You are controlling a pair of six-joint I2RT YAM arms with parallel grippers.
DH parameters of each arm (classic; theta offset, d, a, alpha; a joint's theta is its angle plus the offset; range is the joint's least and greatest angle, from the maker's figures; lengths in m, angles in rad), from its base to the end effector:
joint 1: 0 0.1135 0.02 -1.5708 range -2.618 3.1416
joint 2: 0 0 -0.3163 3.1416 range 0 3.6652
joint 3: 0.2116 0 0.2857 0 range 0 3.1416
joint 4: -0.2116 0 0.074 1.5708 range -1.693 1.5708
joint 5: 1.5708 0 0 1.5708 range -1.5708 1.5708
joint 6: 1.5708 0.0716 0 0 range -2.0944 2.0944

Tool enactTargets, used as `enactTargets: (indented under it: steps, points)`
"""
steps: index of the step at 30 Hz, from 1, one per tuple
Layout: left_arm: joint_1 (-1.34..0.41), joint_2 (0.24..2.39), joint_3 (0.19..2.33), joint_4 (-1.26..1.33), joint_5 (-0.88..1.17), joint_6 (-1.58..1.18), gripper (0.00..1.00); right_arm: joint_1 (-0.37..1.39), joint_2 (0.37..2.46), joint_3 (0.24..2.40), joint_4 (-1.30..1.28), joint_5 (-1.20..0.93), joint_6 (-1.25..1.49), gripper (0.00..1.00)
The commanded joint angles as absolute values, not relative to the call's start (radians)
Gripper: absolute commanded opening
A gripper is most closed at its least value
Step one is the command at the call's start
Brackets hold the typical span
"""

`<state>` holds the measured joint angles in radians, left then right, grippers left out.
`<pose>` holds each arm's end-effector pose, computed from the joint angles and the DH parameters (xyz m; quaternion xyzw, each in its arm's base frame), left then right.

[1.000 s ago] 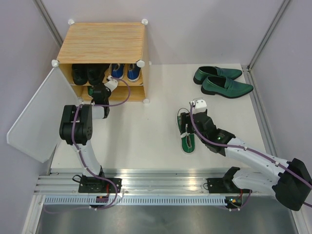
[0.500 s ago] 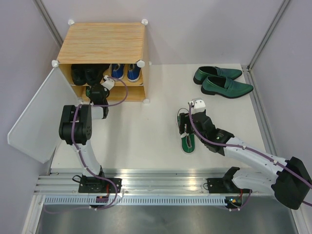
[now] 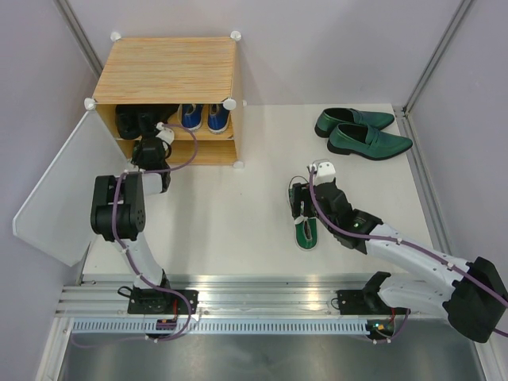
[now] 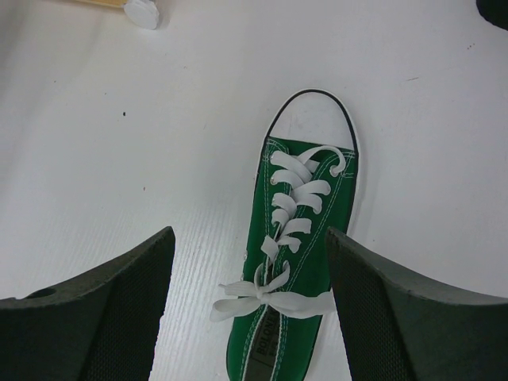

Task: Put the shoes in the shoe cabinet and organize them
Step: Place the shoe in the shoe cabinet, then pick up the shoe from the center of the board.

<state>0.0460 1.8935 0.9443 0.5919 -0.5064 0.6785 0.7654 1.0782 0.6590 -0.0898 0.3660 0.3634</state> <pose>0.4577 0.0558 0.1736 0.1116 0.8003 0.3881 0.4433 0.2146 0.1707 0.2647 -0.0790 0.8493 0.1337 0.5046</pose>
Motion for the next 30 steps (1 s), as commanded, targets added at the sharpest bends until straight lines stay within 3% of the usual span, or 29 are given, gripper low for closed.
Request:
enactTargets:
  steps: [1, 12, 17, 23, 30]
  points:
    - [0.023, 1.807, 0.924, 0.532, -0.511, 0.591, 0.51, 0.762, 1.058, 0.667, -0.06, 0.354, 0.37, 0.8]
    - [-0.159, 1.571, 0.873, 0.223, -0.391, 0.363, 0.55, 0.762, 1.017, 0.657, -0.063, 0.354, 0.368, 0.8]
    - [-0.222, 1.33, 0.887, -0.071, -0.313, 0.061, 0.55, 0.762, 1.006, 0.652, -0.081, 0.388, 0.37, 0.8]
    - [-0.232, 1.065, 0.9, -0.225, -0.1, -0.093, 0.56, 0.762, 1.014, 0.647, -0.098, 0.466, 0.397, 0.84]
    - [-0.233, 0.864, 0.871, -0.342, -0.115, -0.088, 0.58, 0.758, 1.228, 0.696, -0.124, 0.446, 0.394, 0.86]
